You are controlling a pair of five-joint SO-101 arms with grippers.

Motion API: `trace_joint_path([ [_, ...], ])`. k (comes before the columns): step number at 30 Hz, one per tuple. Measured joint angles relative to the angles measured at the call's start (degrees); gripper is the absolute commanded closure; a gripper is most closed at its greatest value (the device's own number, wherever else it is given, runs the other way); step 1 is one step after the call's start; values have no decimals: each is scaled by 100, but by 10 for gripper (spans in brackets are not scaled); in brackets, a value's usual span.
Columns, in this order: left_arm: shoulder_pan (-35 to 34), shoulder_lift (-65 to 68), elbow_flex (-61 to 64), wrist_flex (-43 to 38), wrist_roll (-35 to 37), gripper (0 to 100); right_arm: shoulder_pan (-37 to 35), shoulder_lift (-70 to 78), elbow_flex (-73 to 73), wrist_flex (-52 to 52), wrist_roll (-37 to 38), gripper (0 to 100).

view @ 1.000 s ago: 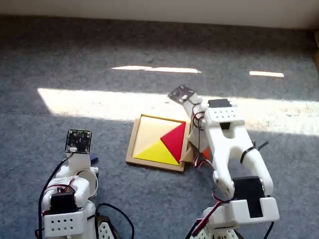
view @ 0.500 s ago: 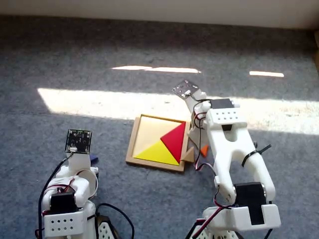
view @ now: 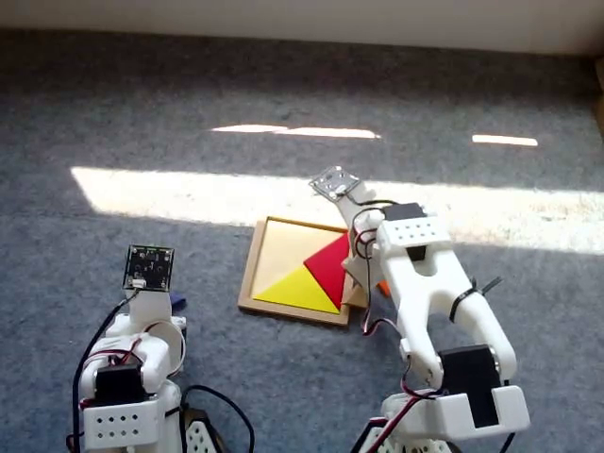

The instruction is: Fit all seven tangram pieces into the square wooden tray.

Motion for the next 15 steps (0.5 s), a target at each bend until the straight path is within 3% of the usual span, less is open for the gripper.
trace_joint_path([
  [15,0,0,0,0,0,957,237,1134,-598,18,-9,938],
])
